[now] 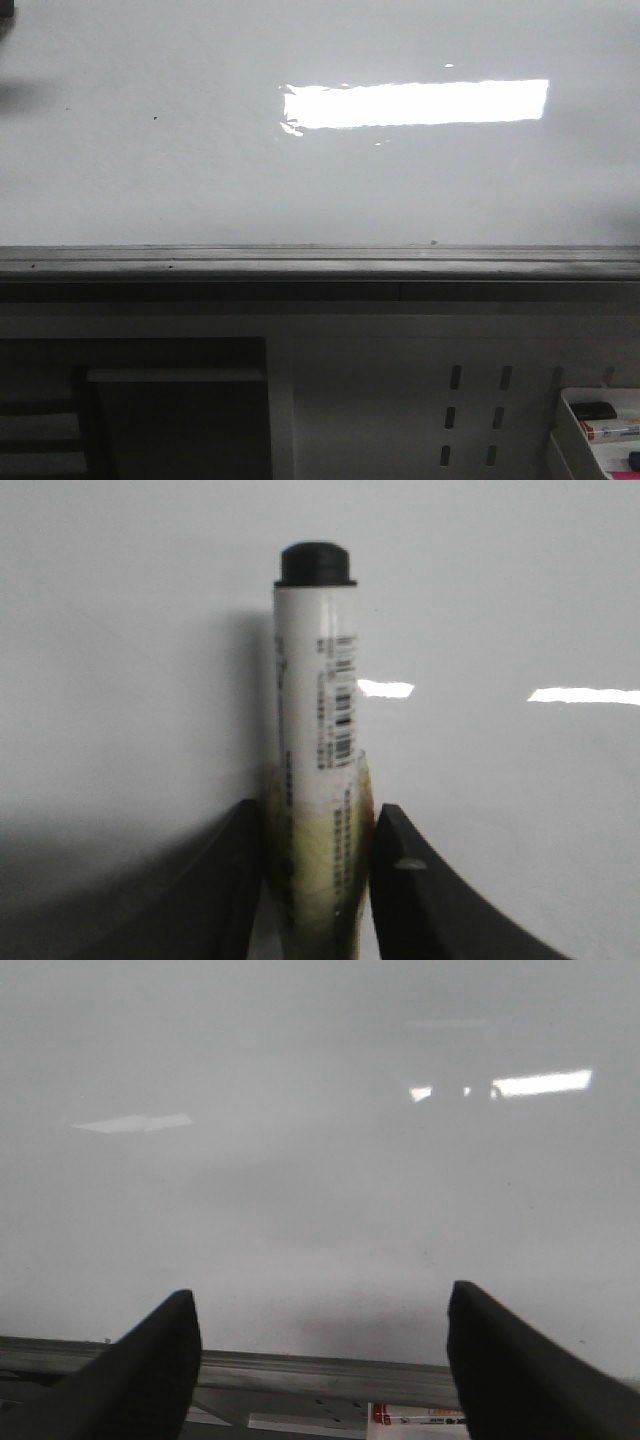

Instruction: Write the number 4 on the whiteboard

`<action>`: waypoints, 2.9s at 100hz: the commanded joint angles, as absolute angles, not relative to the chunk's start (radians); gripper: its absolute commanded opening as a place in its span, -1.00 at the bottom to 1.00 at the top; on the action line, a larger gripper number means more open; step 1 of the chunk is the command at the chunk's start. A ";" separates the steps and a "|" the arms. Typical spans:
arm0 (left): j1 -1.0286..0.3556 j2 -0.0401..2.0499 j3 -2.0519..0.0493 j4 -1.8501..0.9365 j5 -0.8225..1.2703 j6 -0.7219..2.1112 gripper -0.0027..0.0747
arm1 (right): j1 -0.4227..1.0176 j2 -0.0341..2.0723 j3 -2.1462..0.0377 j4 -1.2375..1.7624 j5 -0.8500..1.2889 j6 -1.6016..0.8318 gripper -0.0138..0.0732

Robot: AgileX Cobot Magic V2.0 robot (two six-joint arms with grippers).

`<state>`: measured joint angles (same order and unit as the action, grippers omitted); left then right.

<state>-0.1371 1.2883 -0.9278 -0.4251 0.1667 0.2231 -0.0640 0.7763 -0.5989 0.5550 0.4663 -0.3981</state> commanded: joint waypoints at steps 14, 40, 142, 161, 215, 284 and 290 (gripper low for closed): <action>-0.144 1.277 -0.956 -0.421 0.135 0.223 -0.78 | -0.070 0.778 -0.635 0.562 0.416 -0.413 0.39; -0.159 1.185 -0.956 -0.383 0.235 0.314 -0.98 | -0.066 0.778 -0.635 0.596 0.476 -0.453 0.39; -0.979 1.218 -0.961 -0.359 0.240 0.669 -0.98 | -0.011 1.073 -0.901 1.332 1.236 -0.994 0.39; -0.981 1.220 -0.961 -0.359 0.228 0.669 -0.98 | 0.008 1.105 -0.905 1.324 1.258 -0.994 0.39; -0.981 1.220 -0.961 -0.336 0.222 0.669 -0.98 | 0.106 1.164 -0.982 1.231 1.257 -0.972 0.30; -0.981 1.220 -0.961 -0.328 0.214 0.669 -0.98 | 0.190 1.252 -1.057 1.154 1.300 -0.933 0.01; -0.981 1.220 -0.961 -0.328 0.214 0.669 -0.98 | 0.190 1.252 -1.057 1.154 1.300 -0.933 -0.12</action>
